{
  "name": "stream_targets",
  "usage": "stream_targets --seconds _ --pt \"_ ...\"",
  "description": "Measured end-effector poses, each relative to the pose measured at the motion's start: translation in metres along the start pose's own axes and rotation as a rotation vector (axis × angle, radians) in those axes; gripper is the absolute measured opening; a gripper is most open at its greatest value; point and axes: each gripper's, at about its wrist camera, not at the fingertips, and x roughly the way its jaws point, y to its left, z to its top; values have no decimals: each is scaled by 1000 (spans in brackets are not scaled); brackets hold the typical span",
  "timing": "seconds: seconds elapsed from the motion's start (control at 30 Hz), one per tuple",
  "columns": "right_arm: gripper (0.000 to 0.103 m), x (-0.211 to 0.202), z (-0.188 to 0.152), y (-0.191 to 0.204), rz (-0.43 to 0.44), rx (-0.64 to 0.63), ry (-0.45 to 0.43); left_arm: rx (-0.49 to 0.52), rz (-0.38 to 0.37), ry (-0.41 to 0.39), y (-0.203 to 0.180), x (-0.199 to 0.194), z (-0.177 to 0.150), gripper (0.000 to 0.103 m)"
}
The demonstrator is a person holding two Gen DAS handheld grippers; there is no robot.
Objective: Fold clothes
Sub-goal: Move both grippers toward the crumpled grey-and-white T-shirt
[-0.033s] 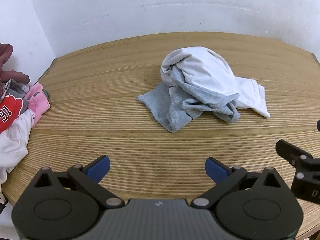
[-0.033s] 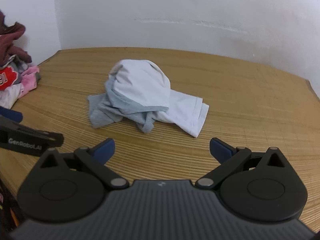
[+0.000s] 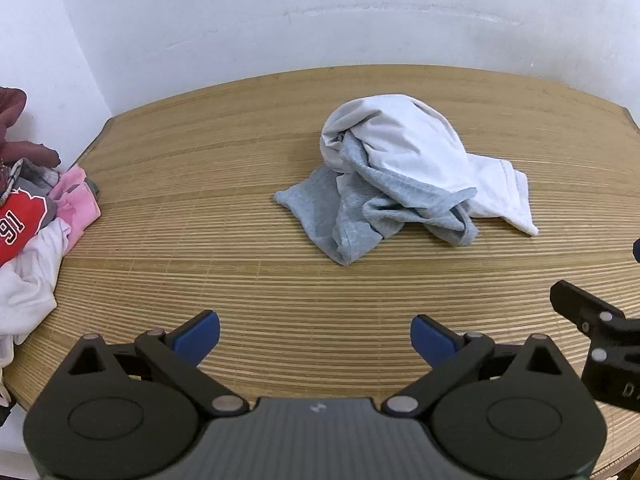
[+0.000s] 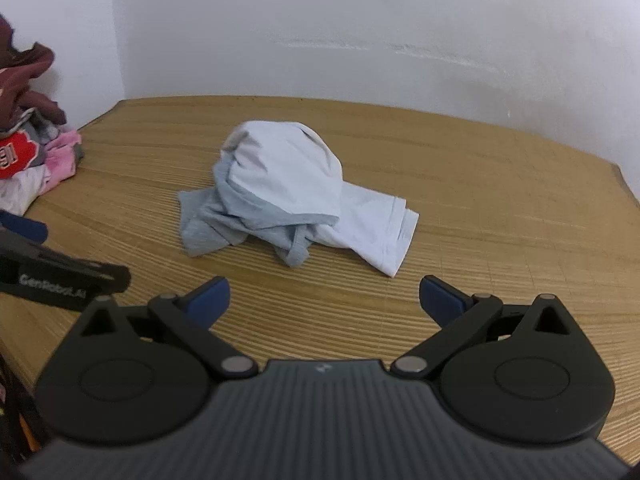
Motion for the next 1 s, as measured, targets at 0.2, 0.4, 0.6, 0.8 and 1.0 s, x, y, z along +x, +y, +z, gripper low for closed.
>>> stream_targets --seconds 0.2,0.4,0.6,0.8,1.0 --pt "103 -3 -1 -3 -6 27 2 10 30 -22 -19 -9 -7 103" --pt "103 -20 -6 -4 -5 27 -2 -28 -23 -15 -16 -18 -12 103" --pt "103 -29 -12 -8 9 -13 -16 -32 -70 -10 -19 -16 -12 103" --pt "103 -20 -9 -3 -9 0 13 -26 -101 2 -9 -2 -7 103" --pt "103 1 6 17 -45 13 34 -10 -130 21 16 28 9 103"
